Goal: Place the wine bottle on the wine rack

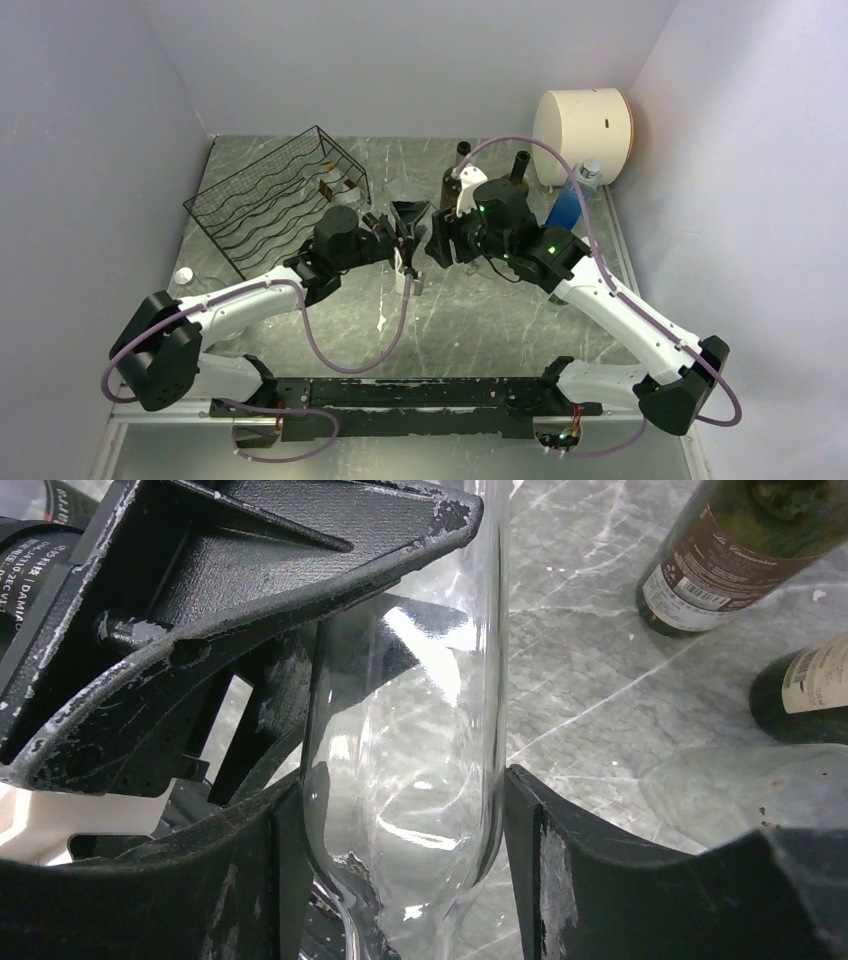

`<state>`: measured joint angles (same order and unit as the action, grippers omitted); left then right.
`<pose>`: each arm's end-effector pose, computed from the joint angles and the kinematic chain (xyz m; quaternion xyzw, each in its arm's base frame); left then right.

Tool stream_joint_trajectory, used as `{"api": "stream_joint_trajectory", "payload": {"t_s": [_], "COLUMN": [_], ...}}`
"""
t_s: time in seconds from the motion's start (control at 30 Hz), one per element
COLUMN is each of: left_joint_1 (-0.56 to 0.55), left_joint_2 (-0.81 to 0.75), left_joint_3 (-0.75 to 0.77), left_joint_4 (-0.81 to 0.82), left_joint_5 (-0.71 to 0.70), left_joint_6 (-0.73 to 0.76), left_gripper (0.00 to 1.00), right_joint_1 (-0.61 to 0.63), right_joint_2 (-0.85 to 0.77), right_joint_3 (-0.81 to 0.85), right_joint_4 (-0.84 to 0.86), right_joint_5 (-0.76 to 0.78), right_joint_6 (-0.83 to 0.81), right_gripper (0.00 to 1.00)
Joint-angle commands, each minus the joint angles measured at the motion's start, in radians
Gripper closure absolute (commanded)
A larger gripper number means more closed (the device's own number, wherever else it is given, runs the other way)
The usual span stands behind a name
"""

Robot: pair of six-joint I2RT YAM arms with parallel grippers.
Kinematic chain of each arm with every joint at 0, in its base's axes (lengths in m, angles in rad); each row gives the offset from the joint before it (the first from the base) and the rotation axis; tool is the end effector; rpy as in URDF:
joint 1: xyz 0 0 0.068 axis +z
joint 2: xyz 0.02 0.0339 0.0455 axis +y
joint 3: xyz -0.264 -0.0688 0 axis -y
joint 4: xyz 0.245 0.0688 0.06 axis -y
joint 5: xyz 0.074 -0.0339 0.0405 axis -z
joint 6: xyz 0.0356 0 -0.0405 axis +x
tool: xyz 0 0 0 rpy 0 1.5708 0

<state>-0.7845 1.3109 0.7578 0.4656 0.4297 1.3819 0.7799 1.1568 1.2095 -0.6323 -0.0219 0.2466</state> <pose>0.2005 -0.2211 0.2817 0.7039 0.2103 0.0440 0.6770 0.1751 0.1742 0.3680 -0.2368 0.8472 0.2419 0.4095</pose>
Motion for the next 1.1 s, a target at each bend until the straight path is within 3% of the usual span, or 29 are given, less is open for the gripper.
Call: {"api": "stream_joint_trajectory", "payload": {"t_s": [0.0,0.1,0.3,0.37,0.4,0.47,0.57,0.7,0.93,1.07], "left_joint_1": [-0.007,-0.007,-0.007,-0.007,-0.007,-0.007,-0.007,-0.008,-0.007,-0.007], "left_joint_2": [-0.008,-0.008,-0.025,-0.028,-0.030,-0.030,-0.028,-0.034,-0.045,-0.071], "left_joint_3": [0.082,0.084,0.076,0.074,0.073,0.078,0.092,0.100,0.099,0.102], "left_joint_4": [0.137,0.135,0.113,0.105,0.096,0.067,0.024,0.022,0.006,-0.037], "left_joint_5": [-0.016,-0.021,-0.016,-0.025,-0.033,-0.052,-0.089,-0.112,-0.122,-0.106], "left_joint_6": [0.066,0.073,0.069,0.085,0.095,0.133,0.190,0.196,0.141,0.075], "left_gripper": [0.93,0.93,0.93,0.93,0.93,0.93,0.93,0.93,0.93,0.93], "right_joint_1": [0.002,0.001,0.001,0.001,0.001,0.002,0.002,0.001,0.000,0.001], "right_joint_2": [0.009,-0.004,0.014,0.021,0.025,0.035,0.052,0.078,0.092,0.061], "right_joint_3": [0.004,-0.007,0.006,0.008,0.012,0.024,0.045,0.064,0.072,0.049], "right_joint_4": [-0.023,-0.010,-0.036,-0.044,-0.051,-0.065,-0.088,-0.109,-0.125,-0.093], "right_joint_5": [0.053,0.081,0.145,0.147,0.150,0.156,0.159,0.168,0.209,0.184], "right_joint_6": [0.025,0.034,0.032,0.023,0.020,0.019,0.016,0.015,0.017,0.004], "right_gripper": [0.39,0.48,0.86,0.88,0.83,0.62,0.48,0.45,0.48,0.27]}}
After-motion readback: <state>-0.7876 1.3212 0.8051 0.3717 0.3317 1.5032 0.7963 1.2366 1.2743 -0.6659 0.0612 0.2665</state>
